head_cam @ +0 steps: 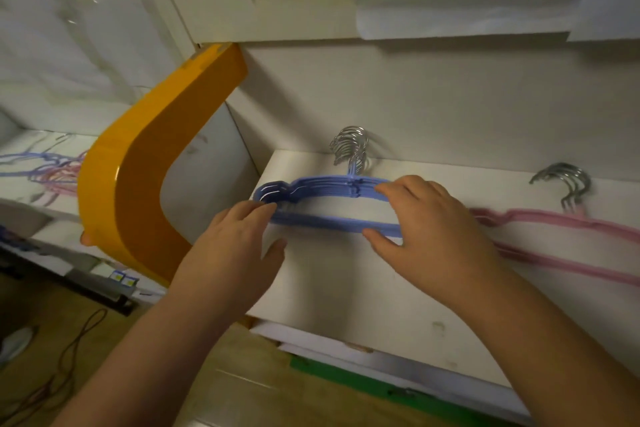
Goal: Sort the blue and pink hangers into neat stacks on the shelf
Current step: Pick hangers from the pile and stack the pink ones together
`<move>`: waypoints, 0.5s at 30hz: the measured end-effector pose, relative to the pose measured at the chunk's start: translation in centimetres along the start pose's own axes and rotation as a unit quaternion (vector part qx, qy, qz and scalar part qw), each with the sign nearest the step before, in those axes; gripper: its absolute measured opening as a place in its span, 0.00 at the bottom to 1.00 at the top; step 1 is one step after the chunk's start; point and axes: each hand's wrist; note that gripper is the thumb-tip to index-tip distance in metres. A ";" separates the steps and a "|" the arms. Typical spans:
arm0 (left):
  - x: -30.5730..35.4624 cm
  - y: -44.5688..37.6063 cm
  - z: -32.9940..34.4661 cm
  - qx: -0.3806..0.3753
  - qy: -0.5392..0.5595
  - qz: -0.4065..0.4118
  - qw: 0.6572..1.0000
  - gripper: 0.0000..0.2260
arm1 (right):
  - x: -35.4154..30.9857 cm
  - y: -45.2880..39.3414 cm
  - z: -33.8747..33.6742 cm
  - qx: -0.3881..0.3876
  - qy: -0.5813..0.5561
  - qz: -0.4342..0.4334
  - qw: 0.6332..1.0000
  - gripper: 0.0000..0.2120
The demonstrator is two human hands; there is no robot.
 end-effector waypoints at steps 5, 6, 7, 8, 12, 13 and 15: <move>-2.0 4.6 -1.1 0.035 0.024 0.012 0.999 0.22 | -3.2 2.9 -1.2 -0.033 -0.014 0.014 0.999 0.23; -2.6 5.7 -1.4 0.036 0.036 0.014 0.999 0.22 | -4.4 3.4 -1.3 -0.047 -0.018 0.013 0.999 0.23; -3.3 6.9 -1.8 0.034 0.047 0.015 0.998 0.22 | -5.7 3.8 -1.3 -0.060 -0.025 0.009 0.998 0.24; -4.1 8.1 -2.1 0.031 0.057 0.017 0.998 0.22 | -7.2 4.3 -1.2 -0.071 -0.029 0.001 0.997 0.24; -9.0 13.6 -3.8 0.006 0.070 0.000 0.998 0.21 | -14.2 5.9 -0.5 -0.103 -0.013 -0.035 0.994 0.24; -10.7 15.0 -4.3 0.006 0.069 -0.015 0.997 0.21 | -16.1 6.2 -0.4 -0.107 -0.017 -0.043 0.993 0.24; -14.3 18.0 -5.6 0.018 0.075 -0.052 0.996 0.22 | -20.0 6.9 -0.2 -0.111 -0.037 -0.058 0.991 0.24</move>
Point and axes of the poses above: each hand's wrist, its own y-axis away from the middle knuckle, its own z-axis out of the palm, x = y × z, and after that the axes turned 3 degrees about y, right-handed
